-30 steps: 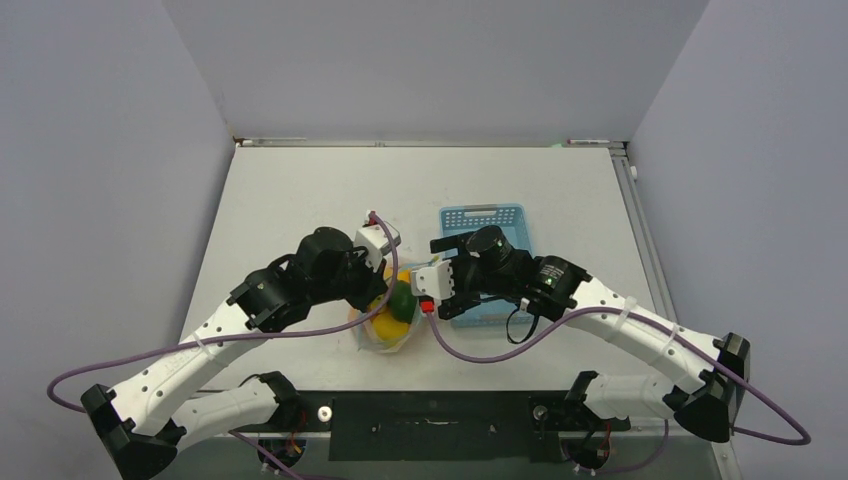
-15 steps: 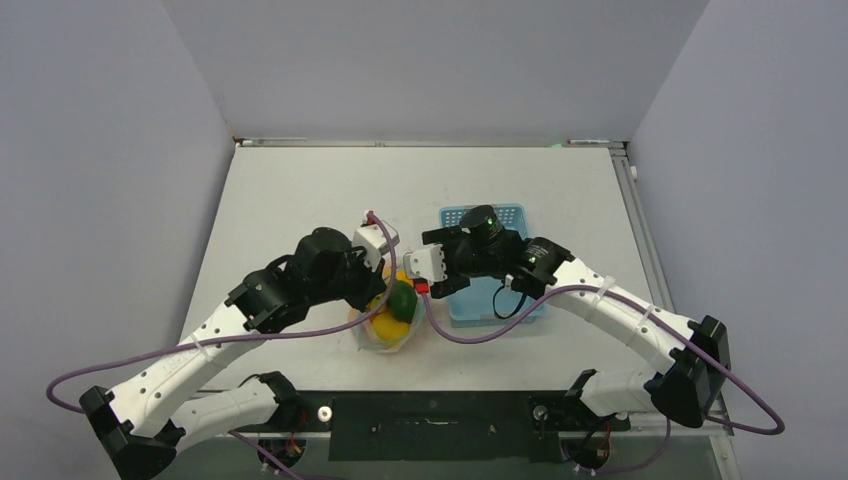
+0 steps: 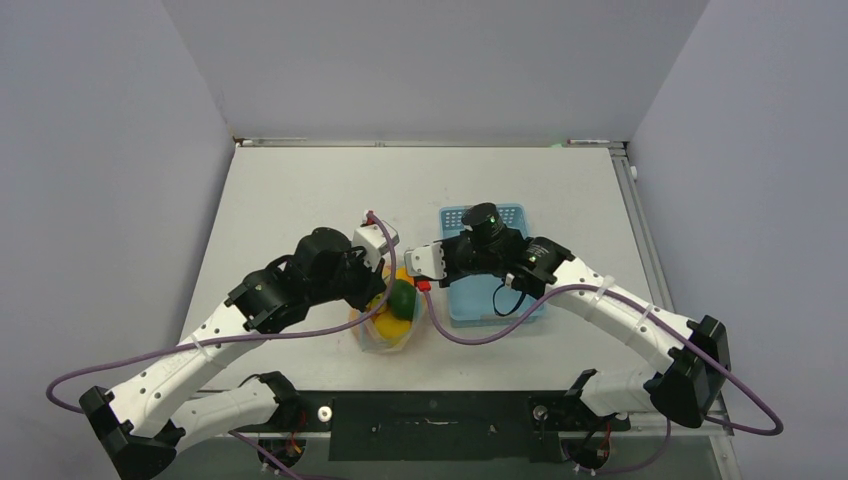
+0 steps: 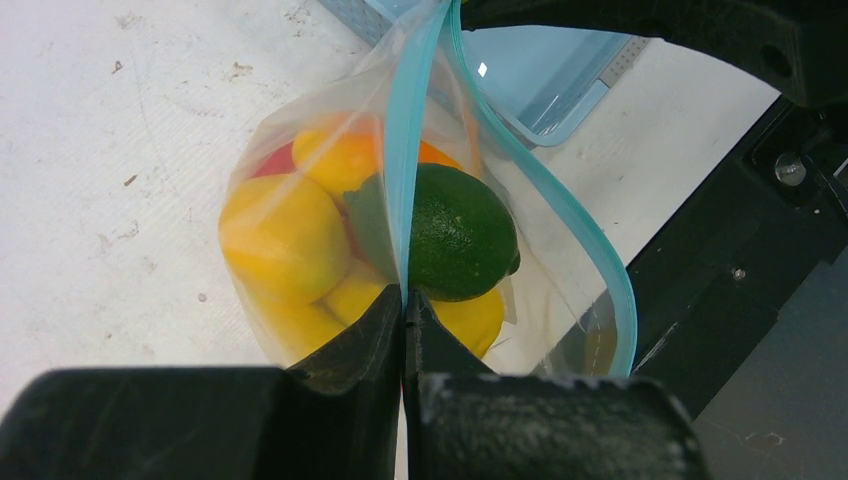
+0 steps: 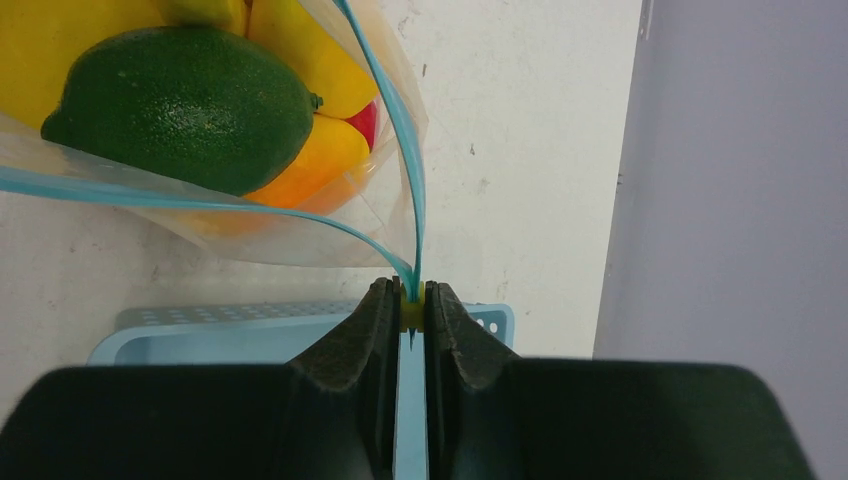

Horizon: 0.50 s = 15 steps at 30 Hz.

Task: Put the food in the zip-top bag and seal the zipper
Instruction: Zip the zipper food storage bag at the center of the board.

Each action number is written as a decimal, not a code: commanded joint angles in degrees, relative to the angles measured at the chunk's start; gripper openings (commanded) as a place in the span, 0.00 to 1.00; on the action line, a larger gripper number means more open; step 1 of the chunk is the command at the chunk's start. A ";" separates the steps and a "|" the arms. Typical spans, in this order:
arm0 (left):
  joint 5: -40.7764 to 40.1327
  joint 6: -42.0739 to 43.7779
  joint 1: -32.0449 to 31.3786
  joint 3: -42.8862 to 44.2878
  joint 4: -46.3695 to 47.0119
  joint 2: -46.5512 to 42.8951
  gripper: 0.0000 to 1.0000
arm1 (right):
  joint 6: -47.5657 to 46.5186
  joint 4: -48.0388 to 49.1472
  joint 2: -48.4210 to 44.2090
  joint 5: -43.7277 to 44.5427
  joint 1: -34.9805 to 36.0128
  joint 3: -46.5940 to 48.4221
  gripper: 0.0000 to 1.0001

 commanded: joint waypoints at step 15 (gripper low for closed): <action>-5.52 -0.36 -0.42 0.18 0.37 -6.87 0.36 | 6.56 0.96 -5.66 4.07 8.83 -0.22 0.05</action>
